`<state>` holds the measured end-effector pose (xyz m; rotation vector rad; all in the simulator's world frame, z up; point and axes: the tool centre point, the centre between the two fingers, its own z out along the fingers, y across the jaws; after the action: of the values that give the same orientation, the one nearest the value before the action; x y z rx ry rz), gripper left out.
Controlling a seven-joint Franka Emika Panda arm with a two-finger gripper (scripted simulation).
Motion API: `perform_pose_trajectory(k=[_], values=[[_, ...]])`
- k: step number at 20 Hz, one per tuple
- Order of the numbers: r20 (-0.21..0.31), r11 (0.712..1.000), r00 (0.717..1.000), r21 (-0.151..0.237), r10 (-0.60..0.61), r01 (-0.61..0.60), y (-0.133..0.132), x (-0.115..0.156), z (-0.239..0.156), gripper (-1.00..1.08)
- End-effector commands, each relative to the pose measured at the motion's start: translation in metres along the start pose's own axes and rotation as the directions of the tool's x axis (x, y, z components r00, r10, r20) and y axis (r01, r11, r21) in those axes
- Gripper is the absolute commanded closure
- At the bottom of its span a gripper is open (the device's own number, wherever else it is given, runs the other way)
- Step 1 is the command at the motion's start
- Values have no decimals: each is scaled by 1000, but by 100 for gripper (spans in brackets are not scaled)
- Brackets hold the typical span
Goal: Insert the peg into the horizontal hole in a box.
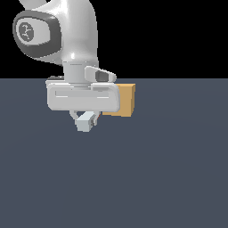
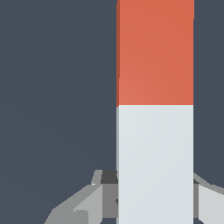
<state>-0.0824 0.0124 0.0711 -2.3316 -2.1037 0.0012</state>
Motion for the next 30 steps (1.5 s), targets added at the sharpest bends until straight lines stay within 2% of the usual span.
perform_pose_trajectory(k=[1, 9, 16, 22, 30], values=[[0, 1000, 1000, -2, 27, -27, 3, 20, -4, 108], [0, 994, 994, -2, 106, -106, 15, 81, -16, 108], [0, 988, 988, -2, 154, -154, 26, 117, -22, 108], [0, 985, 985, -2, 173, -173, 32, 131, -25, 108], [0, 985, 985, -1, 174, -174, 32, 133, -25, 108]])
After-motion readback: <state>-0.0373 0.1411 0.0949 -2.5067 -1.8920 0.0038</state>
